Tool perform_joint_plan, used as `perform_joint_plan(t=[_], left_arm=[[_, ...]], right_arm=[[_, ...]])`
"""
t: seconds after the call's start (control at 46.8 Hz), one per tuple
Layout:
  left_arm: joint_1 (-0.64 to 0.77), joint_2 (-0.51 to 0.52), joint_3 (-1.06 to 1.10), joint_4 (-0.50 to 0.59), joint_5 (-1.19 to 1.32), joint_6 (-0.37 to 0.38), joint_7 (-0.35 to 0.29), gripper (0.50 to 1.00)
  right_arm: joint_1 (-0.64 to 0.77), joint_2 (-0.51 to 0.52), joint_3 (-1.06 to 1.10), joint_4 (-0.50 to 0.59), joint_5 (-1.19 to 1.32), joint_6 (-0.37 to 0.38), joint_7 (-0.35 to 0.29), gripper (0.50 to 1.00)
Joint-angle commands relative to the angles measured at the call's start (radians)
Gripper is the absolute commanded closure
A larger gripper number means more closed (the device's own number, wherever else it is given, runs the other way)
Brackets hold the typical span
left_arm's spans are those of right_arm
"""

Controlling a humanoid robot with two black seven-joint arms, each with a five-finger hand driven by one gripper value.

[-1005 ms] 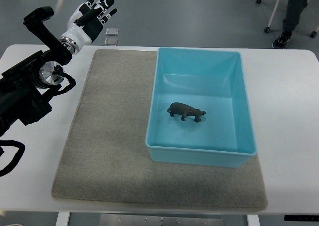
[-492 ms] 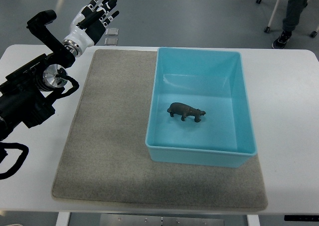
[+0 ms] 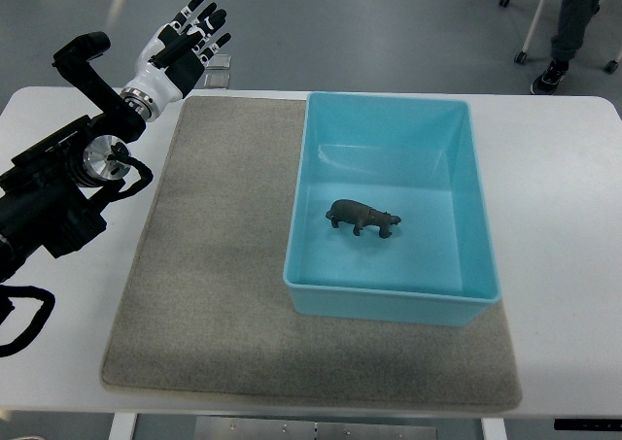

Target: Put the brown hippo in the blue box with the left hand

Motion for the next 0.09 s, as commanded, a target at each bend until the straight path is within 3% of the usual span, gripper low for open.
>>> perform_joint_plan(t=[0.0, 0.064], left_arm=[[0.000, 0.000, 0.000, 0.000, -0.004, 0.000, 0.000, 0.504], [0.003, 0.000, 0.000, 0.000, -0.004, 0.000, 0.000, 0.504]], right_arm=[[0.001, 0.000, 0.003, 0.005, 0.001, 0.005, 0.000, 0.564], [0.001, 0.000, 0.003, 0.017, -0.005, 0.015, 0.000, 0.564]])
